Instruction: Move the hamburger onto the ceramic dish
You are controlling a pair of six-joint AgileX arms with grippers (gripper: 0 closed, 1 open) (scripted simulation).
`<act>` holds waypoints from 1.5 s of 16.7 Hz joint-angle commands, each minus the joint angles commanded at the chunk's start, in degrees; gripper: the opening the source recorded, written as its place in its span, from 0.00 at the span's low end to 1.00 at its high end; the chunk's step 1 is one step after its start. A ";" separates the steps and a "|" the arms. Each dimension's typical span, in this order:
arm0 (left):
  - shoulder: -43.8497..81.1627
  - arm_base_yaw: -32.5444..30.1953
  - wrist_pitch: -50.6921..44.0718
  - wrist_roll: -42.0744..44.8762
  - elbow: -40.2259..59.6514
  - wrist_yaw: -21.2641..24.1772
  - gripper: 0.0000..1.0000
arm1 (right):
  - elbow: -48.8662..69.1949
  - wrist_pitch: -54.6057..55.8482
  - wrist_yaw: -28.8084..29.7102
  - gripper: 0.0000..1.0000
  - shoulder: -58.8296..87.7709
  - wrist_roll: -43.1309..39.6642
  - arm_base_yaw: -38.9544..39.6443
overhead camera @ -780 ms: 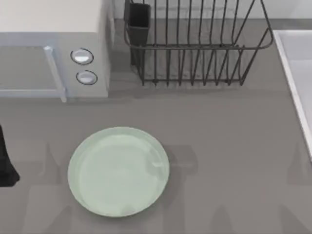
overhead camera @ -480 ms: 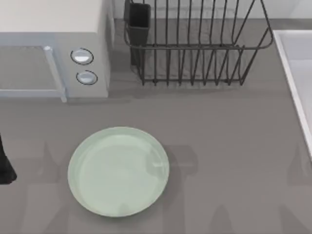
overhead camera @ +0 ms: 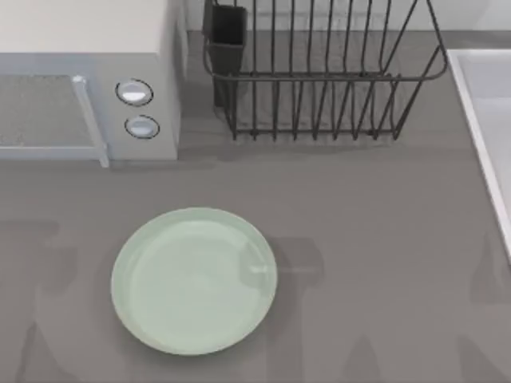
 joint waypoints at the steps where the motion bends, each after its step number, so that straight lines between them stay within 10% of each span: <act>1: 5.93 1.20 -3.29 1.25 3.10 0.04 1.00 | 0.00 0.00 0.00 1.00 0.00 0.00 0.00; 13: 51.87 11.56 -29.92 12.07 31.20 0.13 1.00 | 0.00 0.00 0.00 1.00 0.00 0.00 0.00; 25: 57.53 11.74 -20.79 12.31 27.13 0.12 1.00 | 0.00 0.00 0.00 1.00 0.00 0.00 0.00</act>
